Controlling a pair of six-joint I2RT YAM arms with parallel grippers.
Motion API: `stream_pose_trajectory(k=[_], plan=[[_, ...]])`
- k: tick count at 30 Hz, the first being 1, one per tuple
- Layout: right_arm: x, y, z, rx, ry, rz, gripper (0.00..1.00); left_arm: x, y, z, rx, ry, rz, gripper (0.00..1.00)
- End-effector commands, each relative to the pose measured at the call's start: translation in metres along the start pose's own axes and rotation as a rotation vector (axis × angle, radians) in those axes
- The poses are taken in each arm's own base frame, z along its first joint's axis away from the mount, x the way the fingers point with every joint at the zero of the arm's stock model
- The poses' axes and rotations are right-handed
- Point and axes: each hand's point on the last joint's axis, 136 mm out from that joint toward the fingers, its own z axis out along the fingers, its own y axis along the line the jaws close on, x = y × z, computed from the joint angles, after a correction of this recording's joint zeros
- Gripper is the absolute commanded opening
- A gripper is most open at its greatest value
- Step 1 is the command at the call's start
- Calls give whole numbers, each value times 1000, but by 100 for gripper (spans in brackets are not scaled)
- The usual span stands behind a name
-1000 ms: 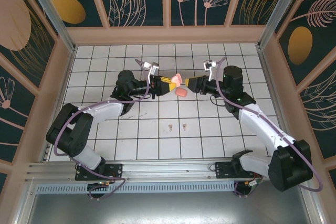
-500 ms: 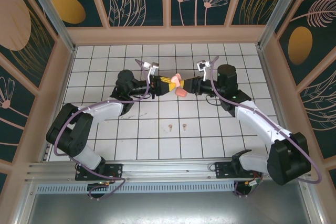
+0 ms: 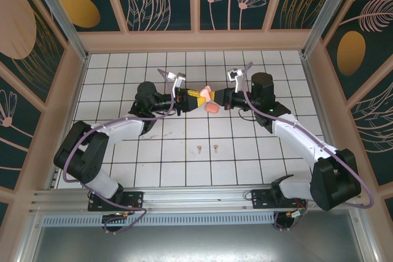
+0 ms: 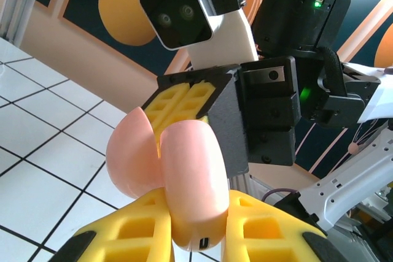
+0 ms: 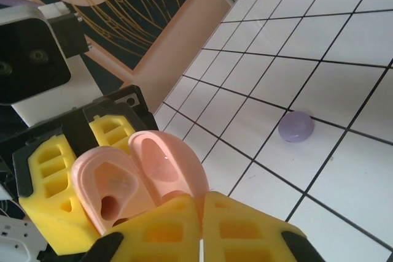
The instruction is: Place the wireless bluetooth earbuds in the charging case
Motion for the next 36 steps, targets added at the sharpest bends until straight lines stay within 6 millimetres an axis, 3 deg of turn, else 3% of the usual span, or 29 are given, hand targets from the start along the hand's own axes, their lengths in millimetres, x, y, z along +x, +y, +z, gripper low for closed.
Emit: stream_pose_trajectory(k=[1,7,14,16,25,36], plan=[[-21,13,-1,-26,-44,-61,0,-7,-15,1,47,-5,41,0],[-23,12,-6,27,-36,-87,0,-5,5,0,-54,-10,44,47],[-22,-5,-21,210,9,-155,0,-9,15,-16,-178,151,172,66],[-20,-8,-23,252,24,-181,0,-17,10,-19,-180,214,213,67],[-7,-6,-17,370,125,-322,0,-11,0,-20,-94,433,233,68],[3,11,-4,359,201,-398,0,-4,-2,-19,-32,510,187,64]])
